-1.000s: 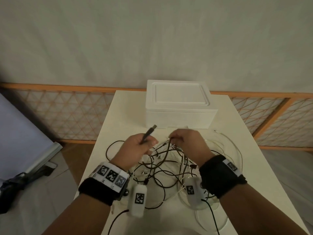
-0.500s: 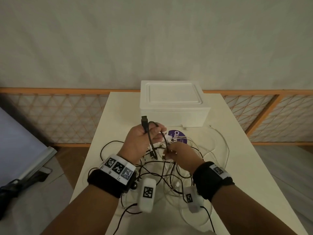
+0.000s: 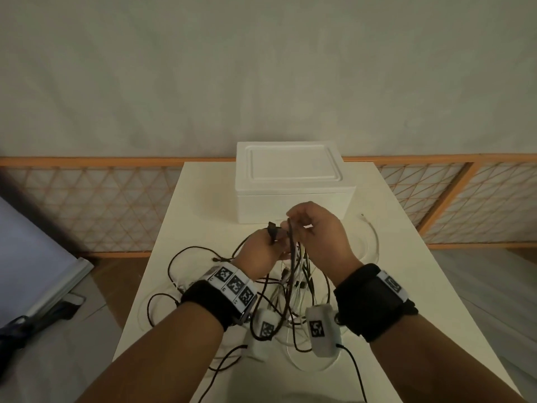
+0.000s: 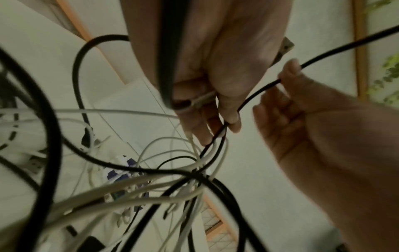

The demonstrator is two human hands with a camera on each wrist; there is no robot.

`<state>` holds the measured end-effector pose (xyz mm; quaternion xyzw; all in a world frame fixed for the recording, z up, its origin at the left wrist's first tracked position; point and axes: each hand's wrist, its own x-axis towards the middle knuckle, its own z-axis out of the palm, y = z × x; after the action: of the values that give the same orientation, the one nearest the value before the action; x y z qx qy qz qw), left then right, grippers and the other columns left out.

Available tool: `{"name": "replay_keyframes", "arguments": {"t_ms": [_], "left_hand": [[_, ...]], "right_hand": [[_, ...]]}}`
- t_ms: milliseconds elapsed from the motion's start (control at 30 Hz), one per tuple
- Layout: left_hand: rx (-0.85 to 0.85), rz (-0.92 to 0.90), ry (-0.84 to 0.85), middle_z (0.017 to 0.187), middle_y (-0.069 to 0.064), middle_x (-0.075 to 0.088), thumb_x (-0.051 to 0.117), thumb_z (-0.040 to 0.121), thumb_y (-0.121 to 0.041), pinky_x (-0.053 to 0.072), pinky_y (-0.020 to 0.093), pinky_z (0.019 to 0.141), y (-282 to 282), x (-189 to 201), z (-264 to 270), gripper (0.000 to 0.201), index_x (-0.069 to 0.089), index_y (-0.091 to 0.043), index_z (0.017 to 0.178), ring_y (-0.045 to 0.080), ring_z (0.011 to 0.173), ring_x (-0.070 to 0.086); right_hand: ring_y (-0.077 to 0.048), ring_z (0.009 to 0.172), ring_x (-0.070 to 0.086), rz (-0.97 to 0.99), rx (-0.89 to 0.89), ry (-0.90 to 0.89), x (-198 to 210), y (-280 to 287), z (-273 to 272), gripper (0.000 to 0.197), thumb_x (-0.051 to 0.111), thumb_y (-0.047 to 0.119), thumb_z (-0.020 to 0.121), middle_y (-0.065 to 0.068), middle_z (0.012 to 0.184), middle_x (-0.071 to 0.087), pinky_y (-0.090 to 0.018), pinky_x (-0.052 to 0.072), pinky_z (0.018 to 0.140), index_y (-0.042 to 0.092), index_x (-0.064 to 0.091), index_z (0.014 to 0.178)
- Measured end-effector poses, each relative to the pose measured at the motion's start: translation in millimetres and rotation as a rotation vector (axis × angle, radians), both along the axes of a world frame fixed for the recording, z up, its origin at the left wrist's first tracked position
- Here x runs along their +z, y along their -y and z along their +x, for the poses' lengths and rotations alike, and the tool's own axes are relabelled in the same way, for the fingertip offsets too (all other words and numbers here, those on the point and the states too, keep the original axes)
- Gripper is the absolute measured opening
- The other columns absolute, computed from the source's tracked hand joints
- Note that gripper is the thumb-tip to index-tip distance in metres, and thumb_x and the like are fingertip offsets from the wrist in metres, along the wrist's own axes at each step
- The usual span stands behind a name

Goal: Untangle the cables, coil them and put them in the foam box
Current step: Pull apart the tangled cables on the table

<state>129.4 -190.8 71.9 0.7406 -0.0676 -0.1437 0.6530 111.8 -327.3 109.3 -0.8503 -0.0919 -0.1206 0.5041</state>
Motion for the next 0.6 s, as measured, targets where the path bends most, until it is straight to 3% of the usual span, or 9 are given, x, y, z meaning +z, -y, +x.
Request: {"name": "replay_keyframes", "arguments": {"t_ms": [67,133,233,300,367,433,500,533,600], "left_hand": [[0.033,0.058,0.094,0.087,0.007,0.073,0.054,0.095,-0.013,0.056,0.026,0.075,-1,5,2,0.019,0.071,-0.017,0.089,0.015,0.081,0.07],[0.127,-0.011,0.089,0.088,0.003,0.074,0.052,0.096,-0.01,0.056,0.028,0.078,-4,11,5,0.023,0.072,-0.019,0.089,0.014,0.083,0.071],[0.157,-0.219,0.03,0.09,0.002,0.068,0.046,0.099,-0.004,0.056,0.026,0.077,-8,17,7,0.027,0.068,-0.013,0.086,0.014,0.076,0.067],[0.125,-0.227,0.043,0.092,0.003,0.066,0.044,0.099,-0.003,0.056,0.027,0.079,-11,19,5,0.028,0.067,-0.012,0.086,0.012,0.075,0.066],[0.108,-0.182,0.066,0.093,0.002,0.066,0.043,0.1,-0.004,0.056,0.029,0.082,-15,20,3,0.029,0.067,-0.014,0.087,0.014,0.08,0.067],[0.108,-0.12,0.087,0.094,0.0,0.068,0.045,0.099,-0.006,0.055,0.028,0.082,-17,19,1,0.026,0.068,-0.016,0.089,0.015,0.084,0.068],[0.086,-0.041,0.132,0.096,0.003,0.071,0.048,0.098,-0.01,0.055,0.03,0.083,-16,19,0,0.022,0.07,-0.014,0.094,0.016,0.09,0.07],[0.081,-0.02,0.159,0.097,0.005,0.072,0.049,0.098,-0.012,0.055,0.033,0.085,-15,20,0,0.021,0.07,-0.013,0.097,0.018,0.092,0.07],[0.105,-0.058,0.172,0.093,0.006,0.071,0.048,0.098,-0.011,0.055,0.037,0.086,-14,27,0,0.02,0.068,-0.011,0.096,0.019,0.089,0.07]], "right_hand": [[-0.005,0.077,0.055,-0.036,-0.033,-0.056,-12,2,-1,0.019,0.059,0.004,0.086,0.005,0.091,0.056,-0.01,0.044,0.067,0.021,0.059,0.094],[-0.013,0.07,0.055,-0.012,-0.001,-0.133,-26,4,-3,0.013,0.059,0.009,0.087,-0.002,0.084,0.055,-0.016,0.047,0.063,0.019,0.055,0.092],[-0.022,0.065,0.049,-0.337,-0.028,-0.177,-52,17,-1,0.017,0.064,0.013,0.083,-0.005,0.072,0.053,-0.032,0.041,0.061,0.014,0.048,0.085],[-0.026,0.067,0.046,-0.509,-0.034,-0.256,-62,24,2,0.019,0.062,0.011,0.079,-0.005,0.073,0.049,-0.034,0.038,0.06,0.014,0.043,0.077],[-0.027,0.074,0.05,-0.587,-0.077,-0.216,-62,27,3,0.016,0.063,0.015,0.078,-0.005,0.082,0.052,-0.033,0.039,0.062,0.017,0.047,0.08],[-0.025,0.085,0.055,-0.579,-0.089,-0.012,-57,24,3,0.021,0.069,0.02,0.076,-0.004,0.093,0.059,-0.033,0.045,0.072,0.017,0.059,0.094],[-0.017,0.088,0.054,-0.505,-0.029,0.131,-48,11,3,0.026,0.068,0.022,0.078,-0.001,0.096,0.062,-0.027,0.043,0.076,0.015,0.061,0.103],[-0.013,0.083,0.054,-0.435,0.01,0.101,-44,6,4,0.021,0.065,0.023,0.083,0.002,0.092,0.062,-0.021,0.04,0.072,0.015,0.061,0.102],[-0.01,0.073,0.053,-0.397,0.049,-0.048,-48,4,7,0.009,0.059,0.023,0.089,0.006,0.081,0.059,-0.022,0.038,0.063,0.015,0.061,0.093]]}}
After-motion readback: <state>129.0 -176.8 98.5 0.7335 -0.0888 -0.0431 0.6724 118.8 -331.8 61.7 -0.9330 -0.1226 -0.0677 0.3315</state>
